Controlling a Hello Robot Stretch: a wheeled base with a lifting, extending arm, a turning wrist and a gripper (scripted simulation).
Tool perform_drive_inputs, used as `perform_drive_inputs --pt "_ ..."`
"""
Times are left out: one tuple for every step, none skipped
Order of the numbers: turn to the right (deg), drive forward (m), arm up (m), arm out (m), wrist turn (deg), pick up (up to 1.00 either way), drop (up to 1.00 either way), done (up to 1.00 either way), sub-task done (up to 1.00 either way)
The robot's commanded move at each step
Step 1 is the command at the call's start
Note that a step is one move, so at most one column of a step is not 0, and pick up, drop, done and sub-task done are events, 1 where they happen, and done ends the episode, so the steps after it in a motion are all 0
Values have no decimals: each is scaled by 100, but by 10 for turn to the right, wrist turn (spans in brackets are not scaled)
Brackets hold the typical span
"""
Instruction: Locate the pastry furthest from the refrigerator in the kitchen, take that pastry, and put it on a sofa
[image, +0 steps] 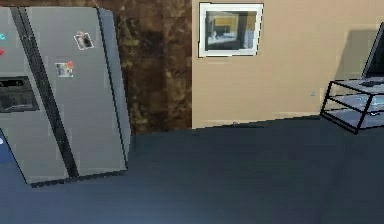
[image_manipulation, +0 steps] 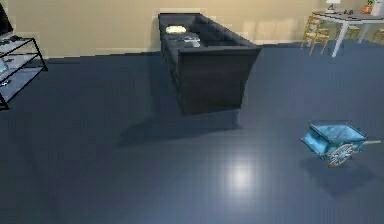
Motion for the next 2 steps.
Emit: perform_drive_inputs --pt "450 0 0 0 0 0 0 0 0" --pt "300 0 0 0 0 0 0 0 0"
